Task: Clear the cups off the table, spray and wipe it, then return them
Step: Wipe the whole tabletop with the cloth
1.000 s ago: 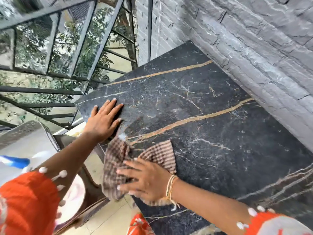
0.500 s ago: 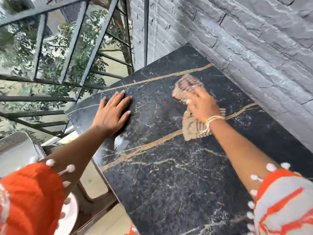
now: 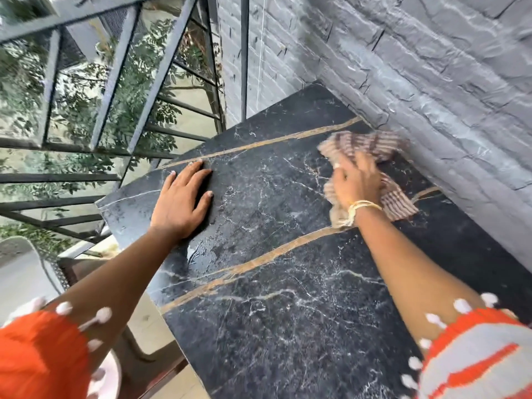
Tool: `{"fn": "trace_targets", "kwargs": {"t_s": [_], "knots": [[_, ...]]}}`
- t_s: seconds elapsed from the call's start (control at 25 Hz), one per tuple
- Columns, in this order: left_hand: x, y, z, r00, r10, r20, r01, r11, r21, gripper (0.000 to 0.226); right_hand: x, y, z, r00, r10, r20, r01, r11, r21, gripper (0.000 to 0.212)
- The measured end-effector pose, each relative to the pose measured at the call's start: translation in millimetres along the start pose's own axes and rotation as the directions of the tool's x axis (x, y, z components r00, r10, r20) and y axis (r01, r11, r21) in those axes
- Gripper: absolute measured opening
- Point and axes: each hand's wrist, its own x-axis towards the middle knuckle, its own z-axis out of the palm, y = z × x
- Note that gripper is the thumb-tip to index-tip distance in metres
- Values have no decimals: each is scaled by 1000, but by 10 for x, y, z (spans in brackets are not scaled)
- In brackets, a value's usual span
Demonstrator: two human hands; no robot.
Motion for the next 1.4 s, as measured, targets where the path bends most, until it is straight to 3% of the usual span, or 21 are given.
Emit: {"fn": "trace_targets", "kwargs": {"t_s": [0.12, 0.24, 0.36, 0.44, 0.52, 0.6, 0.72, 0.8, 0.96, 1.08, 1.16, 1.24, 1.32, 1.4], "knots": [[-124, -86, -80, 984, -118, -134, 97, 983, -154, 42, -386, -959, 25, 925, -377, 41, 373, 925, 77, 37], [-383, -337, -149, 957, -214, -196, 195, 974, -113, 41, -1076, -1664, 69, 731, -679, 70, 663, 730, 164, 33], [-534, -567, -241, 944, -274, -185, 269, 962, -49, 43, -1414, -1843, 135, 498, -849, 177, 823, 527, 214, 38], [-525, -583, -258, 951, -271, -152, 280, 959, 42, 48, -1247, -1809, 173, 420, -889, 184, 864, 454, 219, 41], [-423, -508, -243, 961, -252, -117, 264, 958, 109, 54, -916, -1741, 195, 452, -874, 177, 848, 483, 218, 42], [-209, -386, -202, 966, -252, -57, 257, 961, 105, 58, -446, -1598, 162, 599, -786, 152, 763, 618, 187, 45], [230, -181, -66, 981, -194, 12, 192, 977, 97, 60, 337, -1157, 155, 857, -491, 158, 486, 871, 68, 42], [472, -62, 34, 987, -154, 33, 150, 983, 104, 62, 752, -690, 185, 952, -262, 161, 259, 965, 40, 46], [620, -20, 129, 991, -136, 4, 134, 982, 135, 65, 1020, 20, 152, 992, 103, 78, -106, 994, 38, 48], [592, -38, 136, 989, -144, -25, 146, 982, 119, 63, 1030, -149, 181, 971, 237, 12, -237, 971, 33, 42], [604, -28, 134, 989, -146, -32, 149, 983, 109, 61, 994, -511, 219, 996, 89, 0, -89, 993, 71, 40], [601, -33, 130, 989, -146, -30, 149, 983, 108, 61, 823, -945, 260, 974, -225, 2, 224, 970, 90, 38], [584, -42, 117, 989, -147, -16, 148, 982, 113, 62, 531, -1373, 320, 865, -500, 43, 494, 863, 101, 37], [579, -34, 95, 988, -154, -17, 155, 982, 109, 67, 306, -1683, 329, 742, -656, 137, 640, 755, 145, 40]]}}
